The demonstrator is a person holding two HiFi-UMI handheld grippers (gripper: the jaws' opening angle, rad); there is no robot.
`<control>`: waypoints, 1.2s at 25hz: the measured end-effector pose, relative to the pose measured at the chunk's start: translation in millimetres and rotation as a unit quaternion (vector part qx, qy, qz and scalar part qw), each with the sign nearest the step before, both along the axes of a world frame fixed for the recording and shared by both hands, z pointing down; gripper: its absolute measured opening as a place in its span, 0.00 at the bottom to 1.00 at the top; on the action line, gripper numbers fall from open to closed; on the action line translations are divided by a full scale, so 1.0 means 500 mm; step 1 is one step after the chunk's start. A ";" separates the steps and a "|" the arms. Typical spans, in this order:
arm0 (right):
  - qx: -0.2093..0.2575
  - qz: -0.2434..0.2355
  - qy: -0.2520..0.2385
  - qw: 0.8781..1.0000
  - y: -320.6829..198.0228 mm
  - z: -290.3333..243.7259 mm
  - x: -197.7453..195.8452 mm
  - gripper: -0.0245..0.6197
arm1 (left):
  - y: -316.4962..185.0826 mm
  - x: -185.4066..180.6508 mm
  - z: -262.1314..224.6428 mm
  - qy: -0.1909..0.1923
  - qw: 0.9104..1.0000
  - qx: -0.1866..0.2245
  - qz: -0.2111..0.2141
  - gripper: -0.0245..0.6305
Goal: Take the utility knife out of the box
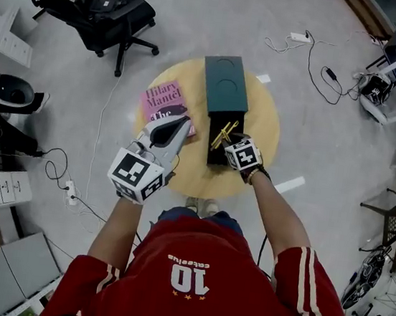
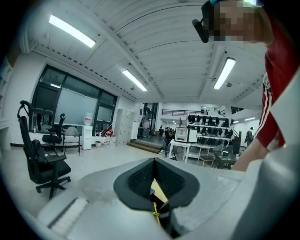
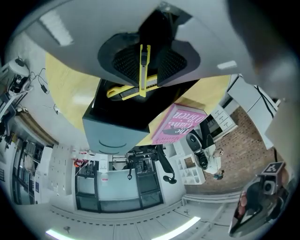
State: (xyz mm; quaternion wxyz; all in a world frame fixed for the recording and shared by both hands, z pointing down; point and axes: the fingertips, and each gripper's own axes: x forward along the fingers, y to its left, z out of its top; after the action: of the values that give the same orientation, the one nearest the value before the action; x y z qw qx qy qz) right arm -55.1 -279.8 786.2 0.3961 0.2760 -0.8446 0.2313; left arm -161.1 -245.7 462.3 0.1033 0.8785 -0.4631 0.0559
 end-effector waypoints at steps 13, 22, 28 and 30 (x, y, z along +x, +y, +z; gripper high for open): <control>-0.033 -0.019 0.108 0.993 -0.004 0.035 -0.002 0.19 | 0.015 0.006 0.043 0.027 0.999 -0.037 0.012 0.04; -0.033 -0.049 0.128 0.990 -0.001 0.041 0.001 0.12 | 0.012 -0.013 0.051 0.028 0.999 -0.041 0.011 0.04; -0.002 -0.019 0.099 0.995 -0.006 0.024 0.007 0.12 | 0.006 -0.019 0.054 0.024 0.999 -0.039 0.012 0.04; 0.009 -0.010 0.087 0.996 -0.012 0.008 0.007 0.12 | 0.001 -0.022 0.056 0.026 0.999 -0.041 0.013 0.04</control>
State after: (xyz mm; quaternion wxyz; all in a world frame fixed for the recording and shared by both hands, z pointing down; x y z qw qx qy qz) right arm -51.8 -285.7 790.1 0.4677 0.2900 -0.8118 0.1953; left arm -171.9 -245.3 490.2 0.1506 0.8805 -0.4464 0.0534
